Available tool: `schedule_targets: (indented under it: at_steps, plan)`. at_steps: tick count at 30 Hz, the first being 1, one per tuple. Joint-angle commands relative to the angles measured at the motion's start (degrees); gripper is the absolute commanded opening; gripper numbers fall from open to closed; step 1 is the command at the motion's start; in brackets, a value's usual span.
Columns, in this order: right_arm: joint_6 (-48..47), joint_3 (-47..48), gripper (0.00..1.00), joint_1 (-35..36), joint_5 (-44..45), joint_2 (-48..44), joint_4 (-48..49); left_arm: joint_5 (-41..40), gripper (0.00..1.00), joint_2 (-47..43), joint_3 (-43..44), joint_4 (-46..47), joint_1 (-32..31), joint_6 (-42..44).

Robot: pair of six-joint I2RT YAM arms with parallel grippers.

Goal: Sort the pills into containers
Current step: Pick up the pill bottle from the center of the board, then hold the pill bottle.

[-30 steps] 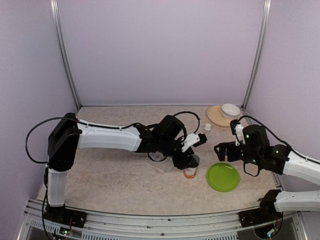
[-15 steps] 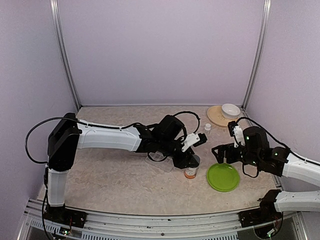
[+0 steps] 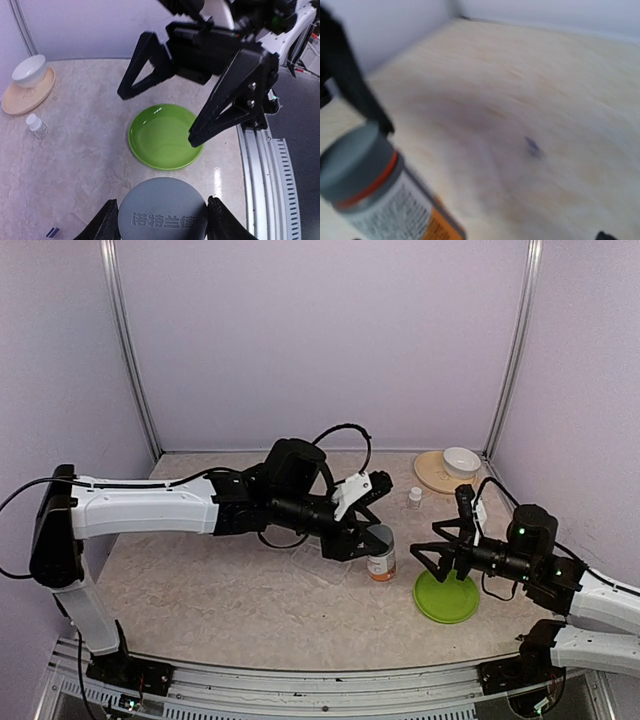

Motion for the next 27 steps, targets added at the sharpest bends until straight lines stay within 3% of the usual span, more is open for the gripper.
schedule_targets:
  at_steps: [1, 8, 14, 27]
  plan:
    - [-1.34, -2.89, 1.00, -0.50, -14.71, -1.53, 14.39, 6.12, 0.11, -7.53, -3.22, 6.58, 0.04, -1.07]
    - [0.79, -7.31, 1.00, -0.49, -26.65, 0.55, 35.42, 13.12, 0.11, -12.78, -5.28, 12.17, 0.13, -3.87]
    - [4.77, -6.69, 0.99, -0.41, -35.20, 7.52, 49.31, 17.18, 0.11, -13.91, -6.99, 18.37, 0.13, -6.29]
    - [7.76, -1.09, 0.92, 2.03, -37.66, 19.15, 59.87, 19.03, 0.10, -13.14, -9.50, 31.19, 0.04, -10.59]
